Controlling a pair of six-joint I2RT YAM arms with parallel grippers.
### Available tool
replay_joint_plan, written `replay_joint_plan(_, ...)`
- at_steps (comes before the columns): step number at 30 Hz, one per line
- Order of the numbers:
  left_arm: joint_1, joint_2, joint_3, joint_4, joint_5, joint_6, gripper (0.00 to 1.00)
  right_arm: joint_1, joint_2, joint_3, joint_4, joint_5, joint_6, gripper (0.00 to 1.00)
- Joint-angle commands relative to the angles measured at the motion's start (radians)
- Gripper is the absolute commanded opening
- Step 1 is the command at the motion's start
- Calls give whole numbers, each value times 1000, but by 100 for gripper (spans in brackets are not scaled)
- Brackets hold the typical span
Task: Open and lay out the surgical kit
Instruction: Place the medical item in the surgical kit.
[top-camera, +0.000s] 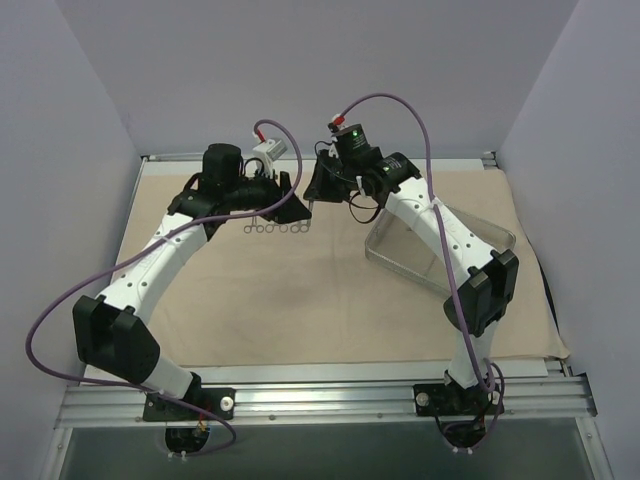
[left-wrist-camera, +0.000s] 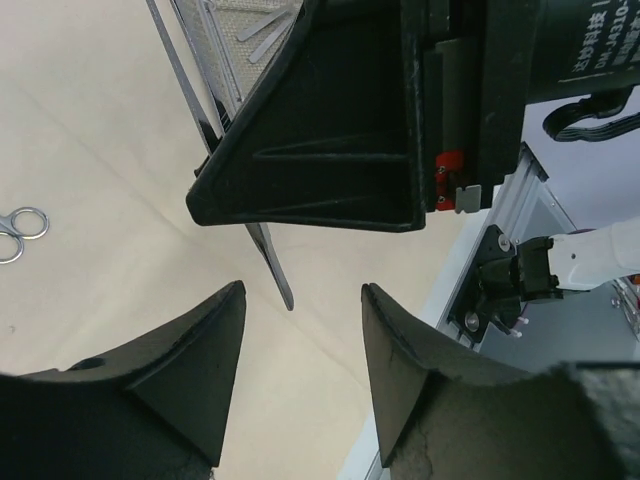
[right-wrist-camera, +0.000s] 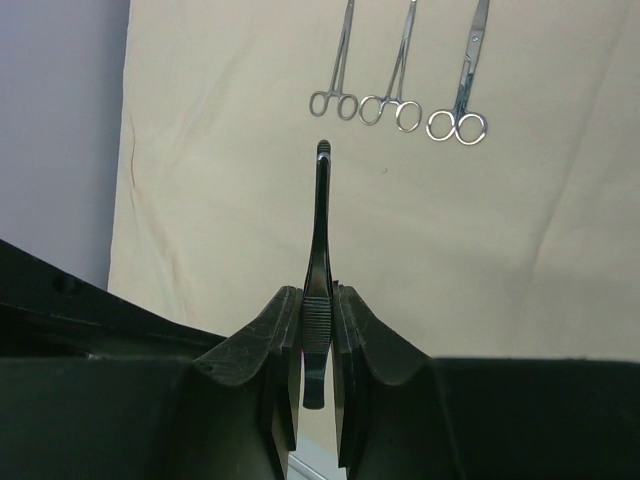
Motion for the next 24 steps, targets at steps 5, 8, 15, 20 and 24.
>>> replay_joint_plan(5,-12,34,56,-4,13,-4,49,0,-39,35,3,43,-45,0)
replay_joint_plan(8,-15,45,58,-18,5,4,48,0,-38,38,12,31,-35,0)
replay_joint_plan(15,-26,83,76,-10,-24,-2,49,3,-28,46,23,2,-24,0)
replay_joint_plan(20,-26,109,89,16,-21,-18,47,3,-28,45,35,-12,-15,0)
replay_joint_plan(24,-25,140,112,16,-4,-28,7,3,-13,57,28,-18,-13,0)
